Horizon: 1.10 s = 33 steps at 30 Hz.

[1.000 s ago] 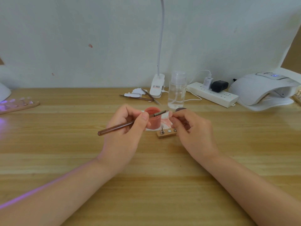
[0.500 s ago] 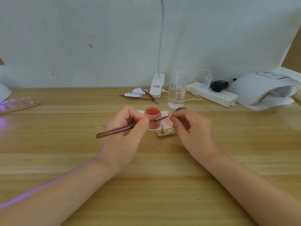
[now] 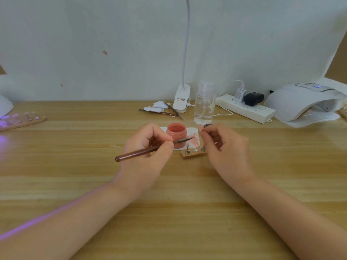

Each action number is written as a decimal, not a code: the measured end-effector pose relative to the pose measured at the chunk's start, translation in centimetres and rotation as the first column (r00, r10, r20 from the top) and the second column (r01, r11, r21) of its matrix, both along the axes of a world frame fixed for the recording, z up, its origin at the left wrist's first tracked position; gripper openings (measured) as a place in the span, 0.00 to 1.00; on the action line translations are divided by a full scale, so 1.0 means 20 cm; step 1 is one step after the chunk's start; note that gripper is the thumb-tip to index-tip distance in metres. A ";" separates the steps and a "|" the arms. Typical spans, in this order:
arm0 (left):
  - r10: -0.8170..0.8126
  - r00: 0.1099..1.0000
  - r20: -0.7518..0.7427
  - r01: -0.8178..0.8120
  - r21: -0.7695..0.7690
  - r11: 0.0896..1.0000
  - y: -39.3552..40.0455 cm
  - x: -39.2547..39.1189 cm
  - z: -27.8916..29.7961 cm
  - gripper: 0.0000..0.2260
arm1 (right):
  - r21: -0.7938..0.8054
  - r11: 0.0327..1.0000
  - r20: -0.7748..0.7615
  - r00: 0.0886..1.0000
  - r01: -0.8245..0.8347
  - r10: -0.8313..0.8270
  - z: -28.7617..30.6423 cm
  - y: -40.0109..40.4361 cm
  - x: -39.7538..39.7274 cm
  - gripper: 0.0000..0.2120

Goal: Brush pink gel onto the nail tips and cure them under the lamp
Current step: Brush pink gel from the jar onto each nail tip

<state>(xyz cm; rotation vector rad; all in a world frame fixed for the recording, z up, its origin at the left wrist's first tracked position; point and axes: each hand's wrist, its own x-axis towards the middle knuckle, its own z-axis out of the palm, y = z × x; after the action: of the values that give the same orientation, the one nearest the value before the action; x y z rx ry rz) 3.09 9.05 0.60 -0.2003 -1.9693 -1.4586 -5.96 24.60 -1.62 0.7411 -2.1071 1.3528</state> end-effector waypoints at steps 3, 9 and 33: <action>0.041 0.999 -0.002 -0.041 0.056 0.998 -0.01 -0.01 0.01 0.03 | -0.007 1.000 -0.021 1.000 -0.015 0.014 0.01 -0.01 0.01 0.02; 0.097 0.995 0.009 -0.097 0.190 0.977 -0.04 -0.04 0.01 0.09 | -0.083 0.996 0.034 0.998 -0.043 0.046 0.03 -0.01 0.03 0.05; 0.111 0.992 0.066 -0.126 0.316 0.940 -0.07 -0.08 -0.02 0.03 | 0.587 0.797 0.096 0.965 0.144 -0.246 0.00 -0.02 0.00 0.13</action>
<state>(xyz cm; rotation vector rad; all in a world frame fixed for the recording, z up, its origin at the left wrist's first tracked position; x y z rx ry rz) 1.39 7.59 0.15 0.0964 -1.7164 -1.6882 -5.92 24.17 -1.67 0.6181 -2.6882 0.6691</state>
